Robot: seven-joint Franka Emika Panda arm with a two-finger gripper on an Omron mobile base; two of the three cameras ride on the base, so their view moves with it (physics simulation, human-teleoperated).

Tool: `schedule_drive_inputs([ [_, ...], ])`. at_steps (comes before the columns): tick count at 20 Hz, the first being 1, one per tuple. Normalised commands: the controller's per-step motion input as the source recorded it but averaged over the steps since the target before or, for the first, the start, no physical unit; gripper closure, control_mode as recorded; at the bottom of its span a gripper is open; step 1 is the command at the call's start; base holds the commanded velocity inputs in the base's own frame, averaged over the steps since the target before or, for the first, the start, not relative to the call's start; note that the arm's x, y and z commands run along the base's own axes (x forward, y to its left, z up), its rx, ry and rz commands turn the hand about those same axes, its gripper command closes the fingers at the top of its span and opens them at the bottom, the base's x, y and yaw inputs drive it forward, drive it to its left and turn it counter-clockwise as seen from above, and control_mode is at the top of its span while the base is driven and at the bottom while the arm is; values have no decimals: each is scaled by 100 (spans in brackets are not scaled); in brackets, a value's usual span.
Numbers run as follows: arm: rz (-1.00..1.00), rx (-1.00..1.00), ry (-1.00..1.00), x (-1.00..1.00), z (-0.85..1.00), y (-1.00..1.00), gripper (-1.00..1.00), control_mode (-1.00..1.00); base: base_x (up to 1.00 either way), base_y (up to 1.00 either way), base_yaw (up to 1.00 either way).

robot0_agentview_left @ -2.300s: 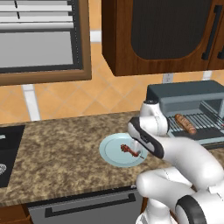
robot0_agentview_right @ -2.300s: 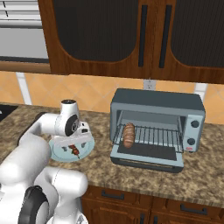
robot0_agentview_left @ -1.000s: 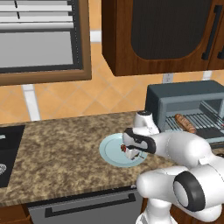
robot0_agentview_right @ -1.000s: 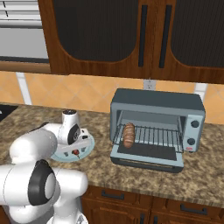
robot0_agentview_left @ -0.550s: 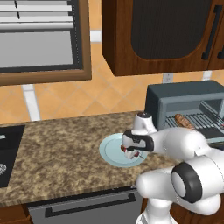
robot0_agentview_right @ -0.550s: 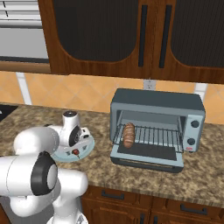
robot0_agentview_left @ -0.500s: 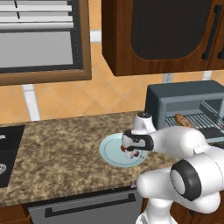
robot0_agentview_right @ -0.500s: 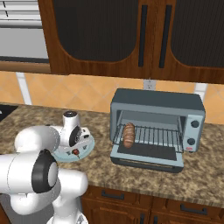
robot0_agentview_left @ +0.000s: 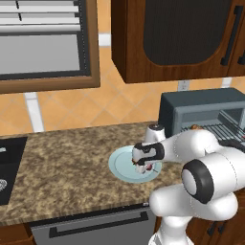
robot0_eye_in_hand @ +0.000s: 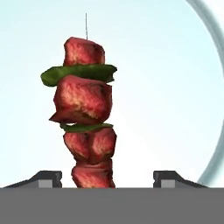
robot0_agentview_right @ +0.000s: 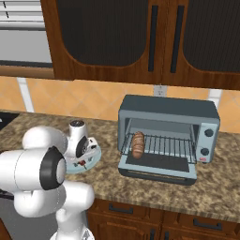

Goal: Pick up the kebab skewer and baguette bread, and place them inside the toaster oven. Close the toaster oven door and start by setting the timer.

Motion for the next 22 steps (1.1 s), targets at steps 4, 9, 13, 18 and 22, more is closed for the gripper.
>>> schedule_drive_inputs([
  [4,0,3,0,-12,2,-7,100,-100,0,0,0],
  [9,0,6,0,-55,60,-34,100,-100,0,0,0],
  [13,0,8,-9,-95,100,-69,100,-100,0,0,0],
  [18,-10,6,-6,-64,100,-96,100,-100,0,0,0],
  [22,-29,3,-1,-8,100,-100,100,-100,0,0,0],
])
